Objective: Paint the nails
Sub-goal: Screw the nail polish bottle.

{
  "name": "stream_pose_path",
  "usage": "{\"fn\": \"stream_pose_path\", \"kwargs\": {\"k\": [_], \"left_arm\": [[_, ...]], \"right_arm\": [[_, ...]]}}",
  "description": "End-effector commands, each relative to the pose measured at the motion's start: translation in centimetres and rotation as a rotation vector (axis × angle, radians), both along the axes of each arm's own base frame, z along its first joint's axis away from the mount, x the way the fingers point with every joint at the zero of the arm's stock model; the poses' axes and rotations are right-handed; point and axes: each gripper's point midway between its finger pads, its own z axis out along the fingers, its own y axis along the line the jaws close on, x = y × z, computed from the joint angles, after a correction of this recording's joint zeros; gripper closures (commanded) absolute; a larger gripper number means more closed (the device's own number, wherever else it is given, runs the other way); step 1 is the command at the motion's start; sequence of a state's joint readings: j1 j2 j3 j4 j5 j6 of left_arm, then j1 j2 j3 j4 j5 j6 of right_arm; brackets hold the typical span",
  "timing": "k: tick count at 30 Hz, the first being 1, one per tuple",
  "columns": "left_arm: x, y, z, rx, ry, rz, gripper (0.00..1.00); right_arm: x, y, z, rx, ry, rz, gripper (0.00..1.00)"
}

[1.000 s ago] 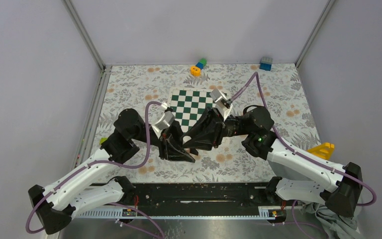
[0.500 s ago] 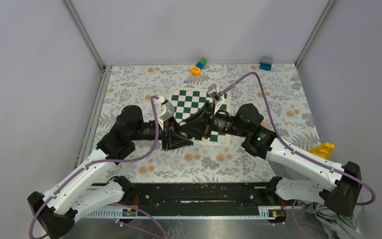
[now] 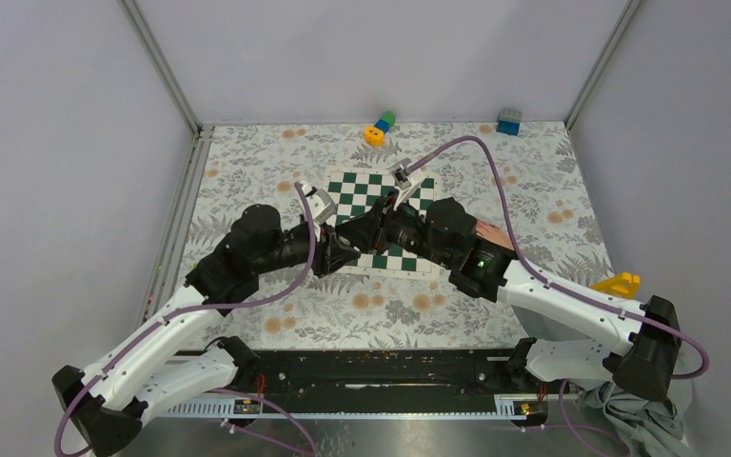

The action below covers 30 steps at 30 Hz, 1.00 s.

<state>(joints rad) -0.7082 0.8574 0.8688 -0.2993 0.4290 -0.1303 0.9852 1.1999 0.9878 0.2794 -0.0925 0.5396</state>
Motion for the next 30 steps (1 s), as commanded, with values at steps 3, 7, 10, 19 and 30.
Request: {"fn": "stream_pose_path", "kwargs": {"k": [3,7,10,19,30], "left_arm": [[3.0,1.0,6.0,-0.097,-0.209,0.148,1.00],[3.8,1.6,5.9,-0.093,-0.204,0.209,1.00],[4.0,1.7,5.7,-0.094,-0.196,0.224,1.00],[2.7,0.5,5.9,-0.103,-0.194,0.118,1.00],[-2.4,-0.8,7.9,-0.172,-0.255,-0.171,1.00]], "right_arm": [[1.6,-0.9,-3.0,-0.111,0.096,-0.168,1.00],[2.5,-1.1,-3.7,-0.114,0.139,-0.252,1.00],[3.0,-0.7,-3.8,-0.086,0.164,-0.294,1.00],[2.9,0.0,-1.7,-0.036,0.126,-0.281,0.61],[2.3,-9.4,6.9,-0.017,-0.152,-0.454,0.25]]}}
